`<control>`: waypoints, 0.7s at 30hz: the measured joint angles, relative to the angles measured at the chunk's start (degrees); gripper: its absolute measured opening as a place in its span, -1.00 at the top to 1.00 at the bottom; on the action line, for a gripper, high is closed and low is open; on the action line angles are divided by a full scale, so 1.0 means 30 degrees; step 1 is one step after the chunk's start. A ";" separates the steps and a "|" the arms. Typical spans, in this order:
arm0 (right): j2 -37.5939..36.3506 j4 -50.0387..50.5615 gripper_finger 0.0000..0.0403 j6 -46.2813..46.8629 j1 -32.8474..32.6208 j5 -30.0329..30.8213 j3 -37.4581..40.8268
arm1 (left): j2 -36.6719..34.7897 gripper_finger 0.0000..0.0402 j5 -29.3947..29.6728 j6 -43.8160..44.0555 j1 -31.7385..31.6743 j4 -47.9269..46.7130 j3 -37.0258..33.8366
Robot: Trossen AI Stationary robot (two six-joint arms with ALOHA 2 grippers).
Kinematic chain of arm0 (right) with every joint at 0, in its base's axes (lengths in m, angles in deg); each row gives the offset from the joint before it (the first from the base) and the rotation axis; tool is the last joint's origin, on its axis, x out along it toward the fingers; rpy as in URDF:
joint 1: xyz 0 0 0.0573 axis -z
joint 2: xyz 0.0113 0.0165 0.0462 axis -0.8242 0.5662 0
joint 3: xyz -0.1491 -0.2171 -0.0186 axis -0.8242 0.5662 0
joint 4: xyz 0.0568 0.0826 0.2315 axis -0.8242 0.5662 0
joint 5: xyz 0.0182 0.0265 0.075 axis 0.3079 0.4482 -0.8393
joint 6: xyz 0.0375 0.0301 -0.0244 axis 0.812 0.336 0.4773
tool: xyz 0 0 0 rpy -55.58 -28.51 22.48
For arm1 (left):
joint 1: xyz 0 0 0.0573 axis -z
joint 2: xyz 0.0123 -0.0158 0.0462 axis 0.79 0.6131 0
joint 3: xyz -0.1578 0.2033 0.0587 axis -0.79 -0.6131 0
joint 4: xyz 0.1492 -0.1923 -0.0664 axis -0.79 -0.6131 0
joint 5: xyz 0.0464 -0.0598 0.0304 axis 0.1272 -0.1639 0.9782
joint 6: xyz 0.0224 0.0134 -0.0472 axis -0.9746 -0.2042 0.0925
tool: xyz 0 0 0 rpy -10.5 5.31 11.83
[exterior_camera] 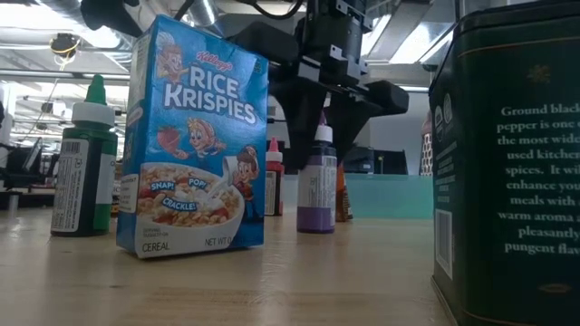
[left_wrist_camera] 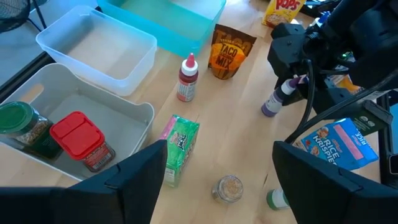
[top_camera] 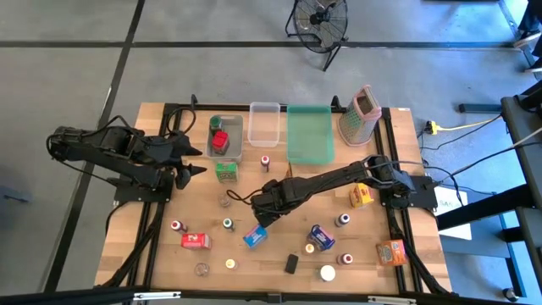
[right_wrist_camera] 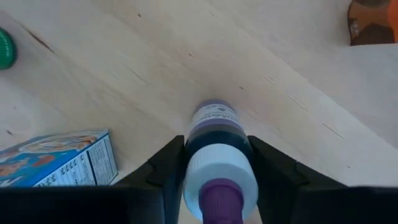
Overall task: Pick & Place Kitchen Items
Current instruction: Put the purple food coloring bottle into the transparent bin
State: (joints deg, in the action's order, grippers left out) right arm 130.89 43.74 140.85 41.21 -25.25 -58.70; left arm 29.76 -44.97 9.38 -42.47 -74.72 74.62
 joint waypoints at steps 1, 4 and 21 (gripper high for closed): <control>0.0000 0.0028 0.28 -0.0083 0.0000 -0.0129 0.0000 | 0.0007 -0.43 0.0000 0.0000 0.0006 -0.0003 0.0000; -0.0070 0.0281 0.28 -0.0336 0.0007 -0.0675 0.0000 | 0.0007 -0.43 -0.0021 0.0000 0.0006 -0.0003 0.0000; -0.0168 0.7425 0.28 -0.4984 0.1090 -0.2118 -0.8638 | 0.0007 -0.43 -0.0015 -0.0481 0.0001 -0.0008 0.0000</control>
State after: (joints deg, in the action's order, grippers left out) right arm 130.38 66.01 125.90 44.48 -31.60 -84.61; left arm 29.78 -45.02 7.94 -42.47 -74.74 74.62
